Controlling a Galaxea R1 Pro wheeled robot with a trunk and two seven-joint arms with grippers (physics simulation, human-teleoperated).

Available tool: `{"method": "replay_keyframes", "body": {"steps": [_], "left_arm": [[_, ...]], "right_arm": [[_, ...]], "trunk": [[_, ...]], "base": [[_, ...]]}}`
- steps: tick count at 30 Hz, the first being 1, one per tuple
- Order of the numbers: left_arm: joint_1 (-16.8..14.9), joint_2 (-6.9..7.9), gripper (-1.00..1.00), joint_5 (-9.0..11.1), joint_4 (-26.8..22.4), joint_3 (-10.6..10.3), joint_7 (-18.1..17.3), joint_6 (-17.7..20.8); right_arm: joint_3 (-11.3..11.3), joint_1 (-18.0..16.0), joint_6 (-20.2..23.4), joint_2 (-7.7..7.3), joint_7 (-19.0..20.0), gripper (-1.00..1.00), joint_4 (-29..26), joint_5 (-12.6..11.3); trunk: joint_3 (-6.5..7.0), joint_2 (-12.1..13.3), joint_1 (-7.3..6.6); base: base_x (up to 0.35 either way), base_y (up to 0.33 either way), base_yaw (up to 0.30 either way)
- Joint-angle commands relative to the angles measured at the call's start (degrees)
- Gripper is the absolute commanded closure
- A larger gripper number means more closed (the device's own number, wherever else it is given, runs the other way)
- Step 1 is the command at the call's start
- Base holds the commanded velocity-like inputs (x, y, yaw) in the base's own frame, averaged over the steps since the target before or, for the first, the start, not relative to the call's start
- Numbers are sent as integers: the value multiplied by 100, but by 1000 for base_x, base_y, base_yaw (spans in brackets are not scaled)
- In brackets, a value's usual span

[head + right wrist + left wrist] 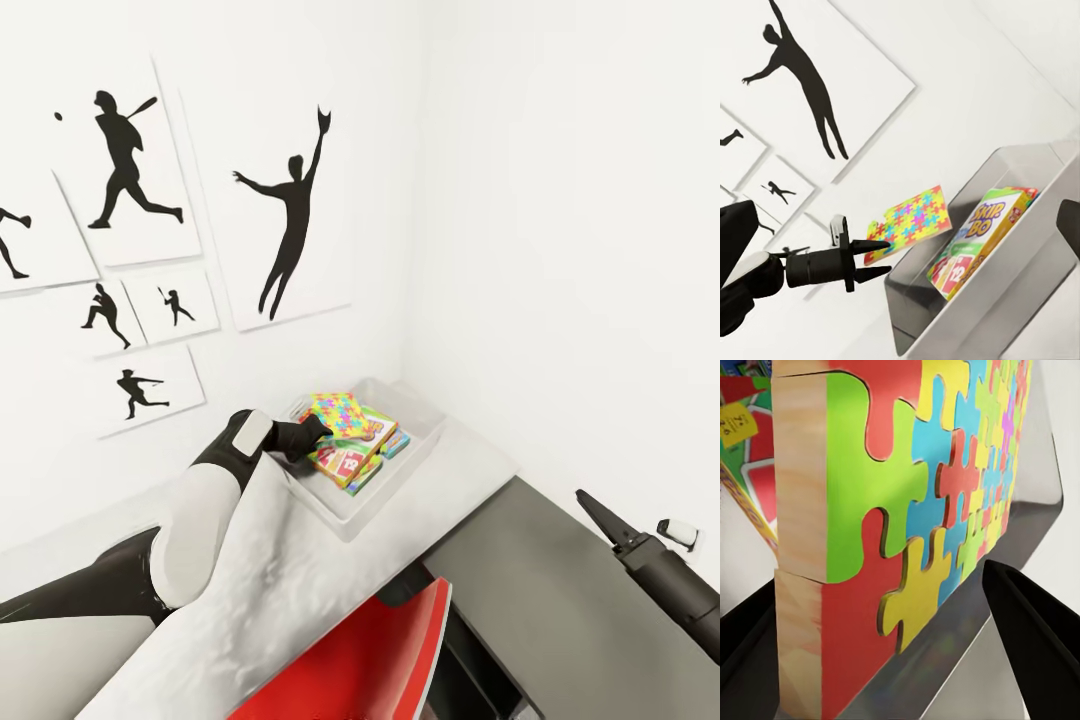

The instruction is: Put all the toys in the child's room - the three board games (two on the bed and one on the table), the two jigsaw puzzles on the table, and the tennis ball on the table - inside the toy box on the table in the child's room.

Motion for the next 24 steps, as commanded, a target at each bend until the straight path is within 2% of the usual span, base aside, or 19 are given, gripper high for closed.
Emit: {"method": "replay_keyframes", "body": {"steps": [1, 9, 15, 17, 21, 24], "left_arm": [[-5, -5, 100, 43, -12, 26, 28, 35], [-12, -5, 100, 52, -36, 18, -18, 120], [-244, -5, 100, 82, -42, 20, -21, 380], [-282, -5, 100, 214, -39, 21, -19, 414], [-316, -5, 100, 611, -37, 13, -6, 446], [-404, -5, 100, 710, -35, 12, -3, 503]], "right_arm": [[-4, -5, 37, -1, 3, -100, 0, -26], [-4, -5, 43, -1, 3, -100, 0, -33], [-4, -5, 38, -1, 10, -100, 0, -36], [-4, -5, 37, -1, 10, -100, 0, -36], [-4, -5, 36, -1, 10, -100, 0, -35], [-10, -5, 36, -1, 10, -100, 0, -35]], "trunk": [[-22, -13, 3], [-97, -13, 3], [-153, -13, 3], [-172, -13, 3], [-209, -13, 3], [-237, -13, 3]], "base": [[0, 0, 0], [0, 0, 0], [0, 0, 0], [0, 0, 0], [0, 0, 0], [0, 0, 0]]}}
